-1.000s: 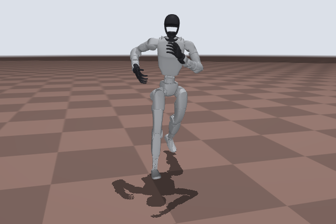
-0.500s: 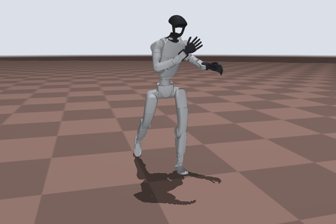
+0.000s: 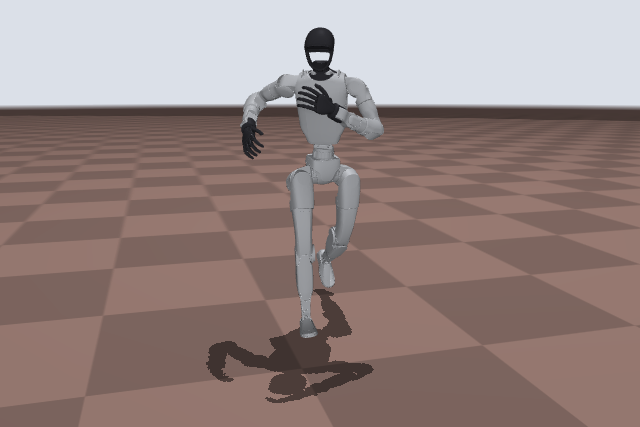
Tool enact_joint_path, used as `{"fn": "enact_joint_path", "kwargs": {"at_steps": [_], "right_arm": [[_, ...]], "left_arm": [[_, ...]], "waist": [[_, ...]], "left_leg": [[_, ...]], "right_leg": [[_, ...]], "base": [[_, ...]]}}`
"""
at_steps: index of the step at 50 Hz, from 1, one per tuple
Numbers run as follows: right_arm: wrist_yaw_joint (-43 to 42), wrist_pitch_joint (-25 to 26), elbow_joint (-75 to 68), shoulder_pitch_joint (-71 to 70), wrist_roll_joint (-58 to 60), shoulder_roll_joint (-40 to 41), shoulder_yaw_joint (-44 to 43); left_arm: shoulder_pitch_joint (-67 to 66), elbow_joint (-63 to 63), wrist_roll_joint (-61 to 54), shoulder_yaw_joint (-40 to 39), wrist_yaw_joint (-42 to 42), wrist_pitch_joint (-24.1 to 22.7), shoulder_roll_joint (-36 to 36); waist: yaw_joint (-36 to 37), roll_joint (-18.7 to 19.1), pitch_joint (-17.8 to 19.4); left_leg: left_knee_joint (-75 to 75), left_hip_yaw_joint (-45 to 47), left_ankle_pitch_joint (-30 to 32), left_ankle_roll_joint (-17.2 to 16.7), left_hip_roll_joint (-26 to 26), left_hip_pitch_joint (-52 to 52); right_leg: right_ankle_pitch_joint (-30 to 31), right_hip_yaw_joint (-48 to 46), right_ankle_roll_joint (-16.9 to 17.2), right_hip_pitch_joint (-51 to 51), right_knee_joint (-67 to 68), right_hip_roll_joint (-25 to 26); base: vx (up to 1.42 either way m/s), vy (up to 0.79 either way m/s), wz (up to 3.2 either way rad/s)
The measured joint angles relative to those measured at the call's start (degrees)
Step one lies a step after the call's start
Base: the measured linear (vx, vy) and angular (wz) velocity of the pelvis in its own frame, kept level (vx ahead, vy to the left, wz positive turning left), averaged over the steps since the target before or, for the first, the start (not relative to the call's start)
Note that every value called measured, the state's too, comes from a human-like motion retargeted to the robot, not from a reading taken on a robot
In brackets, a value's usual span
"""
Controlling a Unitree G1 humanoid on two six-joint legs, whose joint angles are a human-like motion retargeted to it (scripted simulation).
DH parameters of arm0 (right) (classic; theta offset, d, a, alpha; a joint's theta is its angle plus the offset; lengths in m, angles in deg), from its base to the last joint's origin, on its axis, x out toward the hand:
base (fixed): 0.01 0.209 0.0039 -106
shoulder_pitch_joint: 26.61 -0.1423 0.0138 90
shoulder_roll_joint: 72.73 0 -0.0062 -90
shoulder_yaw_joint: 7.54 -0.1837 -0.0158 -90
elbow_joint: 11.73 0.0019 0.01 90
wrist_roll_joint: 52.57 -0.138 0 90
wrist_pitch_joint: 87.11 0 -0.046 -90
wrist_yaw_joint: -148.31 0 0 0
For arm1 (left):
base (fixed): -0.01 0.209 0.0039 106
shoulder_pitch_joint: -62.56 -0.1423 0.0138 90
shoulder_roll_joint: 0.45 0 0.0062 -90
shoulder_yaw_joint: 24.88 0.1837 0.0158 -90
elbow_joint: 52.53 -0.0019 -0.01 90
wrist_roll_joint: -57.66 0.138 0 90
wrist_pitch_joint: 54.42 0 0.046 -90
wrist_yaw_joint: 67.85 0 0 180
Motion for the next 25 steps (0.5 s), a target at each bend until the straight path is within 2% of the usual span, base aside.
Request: {"fn": "enact_joint_path", "kwargs": {"at_steps": [2,5,8,10,14,17,20,22,23,25], "right_arm": [[-3.09,-1.09,1.40,-8.28,9.24,3.44,6.05],[-2.03,-1.19,2.42,-24.69,20.14,13.29,14.89],[-4.36,-1.99,3.46,-38.25,22.09,28.03,20.66],[-9.45,-3.07,4.40,-46.10,24.26,34.97,25.30],[-17.67,-5.50,6.25,-62.86,23.54,38.08,36.48],[-17.25,-8.11,8.22,-73.29,16.81,37.00,42.62],[-14.22,-9.79,11.05,-76.59,10.63,36.30,45.78],[-10.75,-10.19,12.63,-73.95,3.27,36.56,45.33],[-8.87,-10.18,13.02,-70.98,-0.95,36.82,44.53],[-6.65,-10.10,12.33,-63.01,-4.65,36.83,41.62]], "left_arm": [[-11.75,-1.49,2.66,-3.93,-2.39,0.41,-0.07],[-33.63,-6.28,7.55,-12.72,-10.71,0.00,2.08],[-50.73,-7.19,2.93,-22.32,-15.68,-2.22,2.63],[-58.41,-6.46,-1.28,-27.92,-16.75,-3.89,-0.04],[-67.33,-5.69,-3.21,-37.53,-19.08,-7.84,-8.44],[-70.40,-6.17,-3.50,-44.66,-18.65,-9.20,-13.12],[-70.46,-6.92,-3.41,-50.44,-14.59,-8.37,-14.32],[-67.25,-7.42,-2.79,-51.72,-12.11,-7.37,-12.55],[-64.79,-7.69,-1.77,-51.22,-11.49,-6.95,-11.35],[-57.67,-8.98,2.95,-48.36,-11.22,-6.07,-8.93]], "waist": [[3.35,1.59,0.84],[9.78,1.42,-0.29],[21.71,-1.79,-3.46],[31.76,-5.02,-5.25],[49.37,-10.80,-6.47],[57.99,-11.57,-6.04],[61.07,-9.58,-5.02],[59.40,-7.81,-2.24],[57.90,-7.47,-0.62],[54.89,-8.26,2.12]], "left_leg": [[11.89,3.56,2.23,-0.39,2.11,-4.20],[26.06,13.44,-5.17,3.86,6.67,-11.70],[28.43,21.65,-12.67,8.62,7.59,-18.77],[23.55,25.20,-15.09,9.28,5.77,-22.57],[-0.11,25.65,-13.05,4.82,0.62,-26.66],[-21.26,25.69,-12.22,0.74,1.04,-25.88],[-31.55,30.04,-11.31,-2.89,3.61,-25.01],[-27.57,27.77,-8.25,-2.72,3.27,-23.75],[-22.41,25.89,-10.63,-1.30,2.45,-23.30],[-10.69,23.72,-19.71,2.48,0.94,-22.89]], "right_leg": [[-7.29,2.67,-3.58,-0.77,9.97,2.01],[-11.69,6.31,-3.64,1.30,15.86,2.43],[-9.06,12.38,-2.41,6.14,11.89,0.92],[-4.88,16.82,-1.33,10.01,7.16,-1.20],[6.60,22.51,2.58,17.78,-1.71,-6.18],[12.85,24.09,4.61,24.22,-5.21,-7.30],[15.88,22.42,4.20,32.96,-6.37,-6.92],[16.81,19.68,2.92,39.11,-3.41,-6.77],[17.23,17.90,3.00,40.75,0.68,-7.12],[17.16,14.33,4.99,38.36,16.41,-8.81]], "base": [[1.20,-0.22,-1.42],[1.18,-0.15,-1.38],[1.14,-0.06,-1.55],[1.13,0.07,-1.64],[1.12,0.25,-1.40],[1.13,0.41,-0.92],[1.15,0.45,-0.03],[1.15,0.44,0.84],[1.14,0.41,1.14],[1.11,0.36,1.12]]}}
